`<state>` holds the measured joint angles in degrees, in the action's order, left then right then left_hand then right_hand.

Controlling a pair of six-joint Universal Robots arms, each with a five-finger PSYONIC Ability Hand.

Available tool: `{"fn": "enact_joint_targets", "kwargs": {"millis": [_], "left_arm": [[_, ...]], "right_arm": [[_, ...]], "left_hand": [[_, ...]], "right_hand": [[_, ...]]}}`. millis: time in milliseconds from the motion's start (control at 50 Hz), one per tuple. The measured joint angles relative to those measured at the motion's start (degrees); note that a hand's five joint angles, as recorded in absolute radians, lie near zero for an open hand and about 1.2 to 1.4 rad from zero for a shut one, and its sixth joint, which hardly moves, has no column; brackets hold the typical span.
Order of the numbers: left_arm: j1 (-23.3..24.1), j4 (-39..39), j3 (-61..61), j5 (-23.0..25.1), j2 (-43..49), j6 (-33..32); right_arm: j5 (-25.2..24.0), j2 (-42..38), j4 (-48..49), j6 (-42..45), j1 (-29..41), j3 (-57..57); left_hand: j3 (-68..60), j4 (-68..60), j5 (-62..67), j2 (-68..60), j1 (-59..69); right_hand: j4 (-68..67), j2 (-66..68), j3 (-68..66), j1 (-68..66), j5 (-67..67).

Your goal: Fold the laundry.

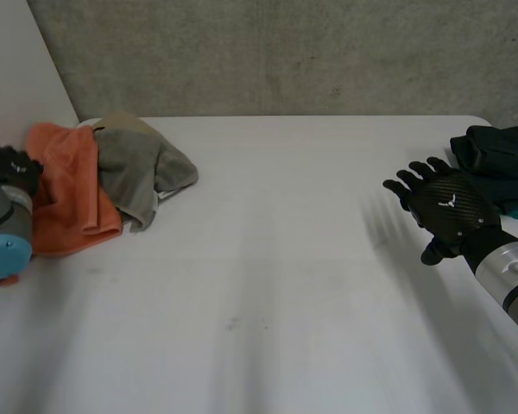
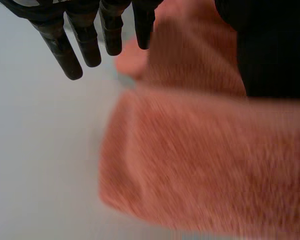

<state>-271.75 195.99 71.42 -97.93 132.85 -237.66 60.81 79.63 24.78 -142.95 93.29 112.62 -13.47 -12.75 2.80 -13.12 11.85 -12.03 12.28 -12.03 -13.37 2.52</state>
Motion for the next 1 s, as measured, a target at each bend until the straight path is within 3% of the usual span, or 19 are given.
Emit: {"fn": "enact_joint_targets", "kwargs": {"millis": [100,140,160,200,220,300,460,660,760,920,940,1000], "left_arm": [[-2.28,0.35,-2.05,0.03,4.30,-3.60],[-2.60,0.53,-2.67,0.05,5.00,-4.04],[-2.68,0.67,-2.99,0.04,5.26,-4.15],[-2.65,0.99,-3.29,-0.02,5.37,-4.09],[-2.48,1.43,-3.34,-0.07,5.18,-3.81],[-1.02,3.18,-2.59,-0.22,3.04,-1.52],[8.78,5.34,0.53,-0.24,-10.91,12.27],[30.77,1.31,-1.77,1.83,-26.03,31.49],[38.70,0.09,-3.51,2.46,-24.80,37.24],[47.08,-1.19,-4.16,2.23,-11.43,39.82],[47.94,-1.55,-3.92,2.25,-9.74,39.94],[49.27,-2.33,-2.92,2.29,-7.44,40.44]], "right_arm": [[0.02,0.00,0.00,0.09,0.15,0.07],[0.02,0.00,0.00,0.09,0.19,0.10],[0.02,0.00,0.00,0.08,0.21,0.12],[0.03,0.00,0.00,0.08,0.22,0.14],[0.05,0.00,0.00,0.07,0.21,0.17],[0.10,0.00,0.00,0.01,0.18,0.22],[0.32,0.00,0.03,-0.12,0.05,0.24],[1.01,0.56,0.14,-0.18,-0.31,-0.09],[1.72,0.99,0.17,-0.23,-0.82,-0.36],[3.95,1.72,0.17,-0.82,-1.51,-0.90],[4.28,1.74,0.17,-1.04,-1.56,-1.02],[4.94,1.74,0.16,-1.86,-1.59,-1.38]], "left_hand": [[-0.47,-0.53,0.51,-0.48,0.97],[-7.63,-7.01,7.02,-7.85,8.90],[-20.73,-21.30,20.56,-21.17,25.08],[-25.74,-26.39,25.18,-27.31,30.16],[-46.96,-48.55,45.59,-47.70,49.22],[-51.66,-55.64,49.14,-52.78,50.23],[-51.90,-55.74,49.14,-52.99,50.23],[-52.80,-55.99,49.14,-53.51,50.23],[-52.80,-55.99,49.14,-53.64,50.23],[-51.28,-53.15,49.02,-51.92,50.11],[-43.65,-45.75,44.19,-44.09,44.18],[-12.71,-13.90,13.36,-12.66,10.31]], "right_hand": [[0.00,0.00,0.00,0.00,0.00],[0.00,0.00,0.00,0.00,0.00],[0.00,0.00,0.00,0.00,0.00],[0.00,0.00,0.00,0.00,0.00],[0.00,0.00,0.00,0.00,0.00],[0.00,0.00,0.00,0.00,0.00],[0.00,0.00,0.00,0.00,0.00],[0.00,0.00,0.00,0.00,0.00],[0.00,0.00,0.00,0.00,0.00],[0.00,0.00,0.00,0.00,0.00],[0.00,0.00,0.00,0.00,0.00],[0.00,0.00,0.00,0.00,0.00]]}}
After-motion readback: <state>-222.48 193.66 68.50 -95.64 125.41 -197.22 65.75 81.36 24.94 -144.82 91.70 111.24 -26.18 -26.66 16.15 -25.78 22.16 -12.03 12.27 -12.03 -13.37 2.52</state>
